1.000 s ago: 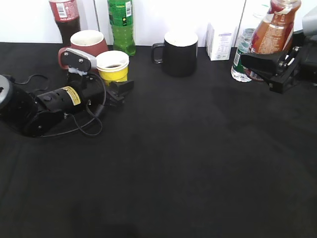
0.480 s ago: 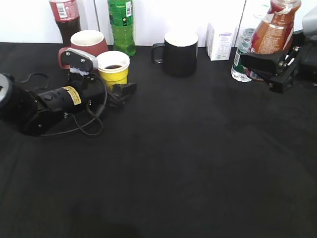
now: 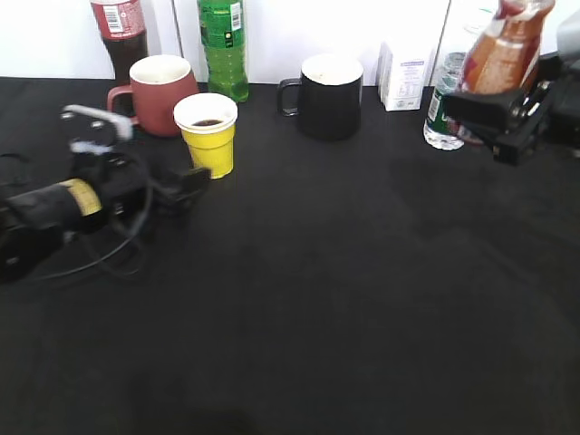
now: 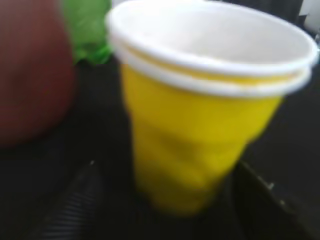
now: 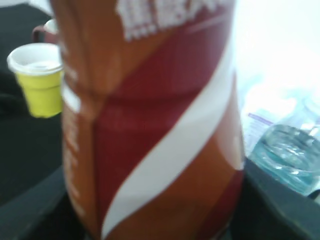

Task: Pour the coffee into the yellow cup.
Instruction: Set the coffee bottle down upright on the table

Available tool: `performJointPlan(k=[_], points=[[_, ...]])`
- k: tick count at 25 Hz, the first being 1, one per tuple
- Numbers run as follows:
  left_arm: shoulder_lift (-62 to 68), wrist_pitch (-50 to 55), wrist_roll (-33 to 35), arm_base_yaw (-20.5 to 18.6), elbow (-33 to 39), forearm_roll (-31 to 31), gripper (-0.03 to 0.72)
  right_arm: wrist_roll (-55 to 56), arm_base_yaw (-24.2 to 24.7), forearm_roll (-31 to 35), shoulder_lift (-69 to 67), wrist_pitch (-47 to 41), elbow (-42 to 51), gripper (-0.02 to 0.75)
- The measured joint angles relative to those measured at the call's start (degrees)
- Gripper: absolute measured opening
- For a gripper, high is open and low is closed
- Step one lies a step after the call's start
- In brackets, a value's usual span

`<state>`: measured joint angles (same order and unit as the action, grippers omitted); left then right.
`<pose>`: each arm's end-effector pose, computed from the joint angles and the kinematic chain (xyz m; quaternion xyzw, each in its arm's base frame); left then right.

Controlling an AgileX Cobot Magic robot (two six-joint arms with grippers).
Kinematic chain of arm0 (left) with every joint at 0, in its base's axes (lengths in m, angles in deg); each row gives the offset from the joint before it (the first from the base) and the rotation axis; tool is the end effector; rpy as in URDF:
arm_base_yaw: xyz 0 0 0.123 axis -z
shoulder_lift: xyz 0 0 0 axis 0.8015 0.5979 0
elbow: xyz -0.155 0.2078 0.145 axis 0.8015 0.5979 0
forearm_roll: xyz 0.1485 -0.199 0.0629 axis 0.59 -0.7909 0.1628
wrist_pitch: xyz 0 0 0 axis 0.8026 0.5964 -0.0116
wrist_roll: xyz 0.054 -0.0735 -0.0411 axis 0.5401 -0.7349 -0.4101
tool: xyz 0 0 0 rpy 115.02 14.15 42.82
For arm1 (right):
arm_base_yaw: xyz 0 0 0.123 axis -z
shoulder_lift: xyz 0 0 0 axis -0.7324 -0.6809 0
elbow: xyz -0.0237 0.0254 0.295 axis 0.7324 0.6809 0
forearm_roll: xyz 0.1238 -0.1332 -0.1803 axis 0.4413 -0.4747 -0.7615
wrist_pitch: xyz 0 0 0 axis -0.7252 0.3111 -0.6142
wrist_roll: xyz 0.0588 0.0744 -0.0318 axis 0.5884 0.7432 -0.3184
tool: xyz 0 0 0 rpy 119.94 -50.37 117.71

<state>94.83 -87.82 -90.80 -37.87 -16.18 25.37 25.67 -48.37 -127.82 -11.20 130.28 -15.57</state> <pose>0.3443 -0.1300 0.1094 0.2034 0.7756 -0.2184 0.5563 0.2927 0.0692 0.2358 -0.3059 0.7024 0.1916 0.6135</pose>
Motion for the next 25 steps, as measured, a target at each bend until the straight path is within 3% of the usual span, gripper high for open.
performJointPlan(k=[6,9,13,16,21,25], points=[[-15.25,0.31,0.0,0.0,11.64,0.18,0.595,-1.24,0.0,17.28,-3.12,-1.58,0.0,0.543],[-22.86,1.92,0.0,0.0,13.18,2.31,0.592,-3.28,0.0,22.91,-7.58,-1.88,0.0,0.543],[-27.05,2.73,0.0,0.0,13.2,3.4,0.589,-10.56,0.0,25.4,-15.1,-2.09,0.0,0.543],[-27.47,3.18,0.0,0.0,13.22,6.93,0.586,-20.82,0.0,32.44,-21.57,0.45,0.0,0.543],[-27.47,3.24,0.0,0.0,13.22,7.71,0.585,-22.71,0.0,35.42,-25.65,6.37,-0.11,0.543],[-27.52,4.0,-0.12,0.0,13.22,7.71,0.585,-18.01,0.0,34.83,-23.92,2.18,-0.11,0.666]])
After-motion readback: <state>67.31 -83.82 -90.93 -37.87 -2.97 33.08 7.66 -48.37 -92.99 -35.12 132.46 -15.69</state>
